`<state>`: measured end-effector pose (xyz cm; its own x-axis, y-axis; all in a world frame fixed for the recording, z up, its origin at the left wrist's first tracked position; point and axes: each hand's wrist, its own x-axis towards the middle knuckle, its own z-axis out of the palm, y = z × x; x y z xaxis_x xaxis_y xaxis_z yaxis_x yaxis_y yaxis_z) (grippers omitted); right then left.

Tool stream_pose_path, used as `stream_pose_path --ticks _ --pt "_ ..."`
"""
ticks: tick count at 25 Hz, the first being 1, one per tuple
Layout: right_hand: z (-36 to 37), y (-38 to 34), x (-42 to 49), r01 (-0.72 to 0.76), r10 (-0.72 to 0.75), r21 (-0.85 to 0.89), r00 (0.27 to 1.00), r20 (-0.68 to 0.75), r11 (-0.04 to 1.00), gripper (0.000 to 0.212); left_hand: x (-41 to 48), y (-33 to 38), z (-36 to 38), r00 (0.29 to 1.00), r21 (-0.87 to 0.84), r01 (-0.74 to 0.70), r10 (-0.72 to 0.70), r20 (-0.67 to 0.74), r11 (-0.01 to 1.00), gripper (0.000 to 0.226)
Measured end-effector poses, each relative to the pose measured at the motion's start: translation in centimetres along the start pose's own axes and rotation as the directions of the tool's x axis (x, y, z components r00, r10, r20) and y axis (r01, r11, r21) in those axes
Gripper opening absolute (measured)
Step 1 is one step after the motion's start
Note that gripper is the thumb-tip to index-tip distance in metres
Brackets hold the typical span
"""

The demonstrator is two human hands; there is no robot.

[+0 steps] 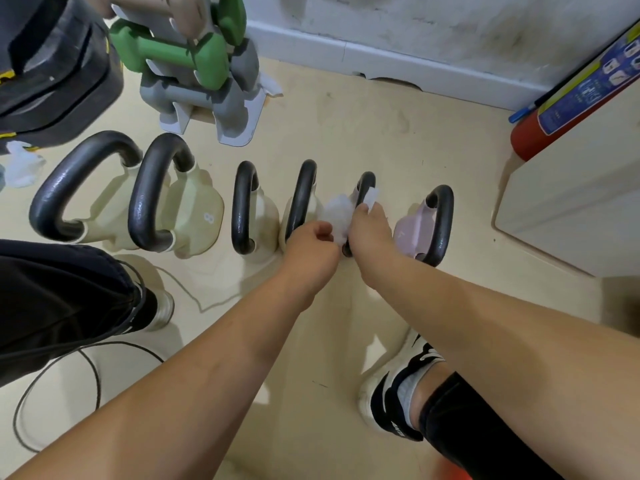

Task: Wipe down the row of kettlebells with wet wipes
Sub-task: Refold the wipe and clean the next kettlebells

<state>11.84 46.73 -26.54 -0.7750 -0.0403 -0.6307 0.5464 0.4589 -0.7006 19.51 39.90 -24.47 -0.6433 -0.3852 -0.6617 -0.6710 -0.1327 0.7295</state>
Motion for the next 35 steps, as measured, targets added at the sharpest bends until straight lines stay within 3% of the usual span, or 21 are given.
stream_pose_path --ticks 3,5,6,8,9,11,13,14,15,17,18,20,23,25,26,28,30,33,35 --pt "0.6 -0.7 1.6 0.215 -0.219 -0.130 0.976 -0.017 0.968 0.049 0.1 -0.3 0.0 1.000 -0.003 0.021 -0.021 0.000 1.000 0.035" --pt "0.3 -1.4 4.0 0.344 -0.330 -0.376 0.938 0.104 0.860 0.048 0.4 -0.7 -0.1 0.999 -0.008 0.038 -0.037 0.010 0.999 0.033" --pt "-0.3 -1.6 5.3 0.423 -0.382 -0.536 0.904 0.193 0.730 0.043 0.5 -0.8 -0.2 0.999 -0.013 0.042 -0.042 0.022 0.999 0.035" --pt "-1.6 -1.2 7.2 0.561 -0.465 -0.769 0.793 0.394 0.306 0.037 0.6 -1.0 -0.4 0.999 -0.011 0.044 -0.044 0.029 0.999 0.037" --pt "-2.2 -1.1 7.3 0.585 -0.470 -0.803 0.745 0.473 0.119 0.040 0.6 -1.0 -0.5 0.999 -0.009 0.040 -0.040 0.027 0.999 0.036" --pt "-2.9 -0.9 5.8 0.575 -0.456 -0.796 0.666 0.590 -0.190 0.047 0.6 -0.8 -0.5 0.998 -0.014 0.042 -0.041 0.047 0.999 0.033" --pt "-2.9 -0.7 3.1 0.547 -0.373 -0.673 0.565 0.736 -0.498 0.049 0.2 -0.5 -0.4 0.996 -0.022 0.044 -0.043 0.075 0.999 0.025" --pt "-3.0 -0.5 1.7 0.544 -0.319 -0.605 0.531 0.785 -0.582 0.047 0.0 -0.5 -0.4 0.995 -0.013 0.049 -0.047 0.085 0.999 0.025" --pt "-3.0 -0.4 0.4 0.553 -0.269 -0.576 0.538 0.799 -0.603 0.045 0.1 -0.8 -0.4 0.995 0.005 0.052 -0.052 0.090 0.999 0.027" --pt "-3.4 -0.2 -1.3 0.605 -0.237 -0.642 0.614 0.753 -0.470 0.038 0.0 -1.3 -0.5 0.995 0.052 0.049 -0.053 0.087 0.997 0.020" --pt "-3.4 -0.3 -2.3 0.632 -0.243 -0.692 0.652 0.718 -0.349 0.034 -0.3 -1.5 -0.8 0.996 0.070 0.047 -0.053 0.077 0.996 0.015" --pt "-3.1 -1.3 -4.2 0.632 -0.156 -0.775 0.765 0.625 -0.007 0.029 -1.1 -1.3 -1.5 0.998 0.047 0.021 -0.024 0.055 0.999 0.010" --pt "-3.9 -4.7 -6.0 0.437 -0.001 -0.705 0.850 0.526 0.558 0.032 -2.4 0.9 -2.3 0.999 -0.130 -0.048 0.046 -0.017 0.990 0.014" --pt "-5.5 -6.4 -6.3 0.183 0.076 -0.502 0.889 0.452 0.845 0.027 -2.8 2.4 -2.8 0.996 -0.288 -0.053 0.071 0.055 0.956 0.007" --pt "-6.5 -7.0 -6.2 0.068 0.108 -0.377 0.899 0.425 0.924 0.026 -2.9 3.0 -3.0 0.986 -0.346 -0.033 0.087 0.142 0.938 0.018" --pt "-8.0 -7.6 -6.0 -0.028 0.097 -0.168 0.905 0.414 0.985 0.023 -3.1 3.4 -3.2 0.953 -0.357 -0.013 0.120 0.278 0.934 0.039" --pt "-8.7 -7.7 -5.5 -0.026 0.045 -0.064 0.947 0.319 0.998 0.017 -3.2 3.1 -3.2 0.949 -0.271 -0.055 0.135 0.285 0.961 0.034" --pt "-8.7 -6.7 -4.9 -0.051 0.073 -0.132 0.983 0.167 0.990 0.012 -3.1 2.2 -3.7 0.961 -0.225 -0.018 0.079 0.264 0.974 0.015" --pt "-8.2 -5.5 -5.1 -0.190 0.208 -0.157 0.972 0.111 0.969 0.005 -2.8 1.2 -3.6 0.971 -0.188 0.065 -0.018 0.239 0.980 0.021"
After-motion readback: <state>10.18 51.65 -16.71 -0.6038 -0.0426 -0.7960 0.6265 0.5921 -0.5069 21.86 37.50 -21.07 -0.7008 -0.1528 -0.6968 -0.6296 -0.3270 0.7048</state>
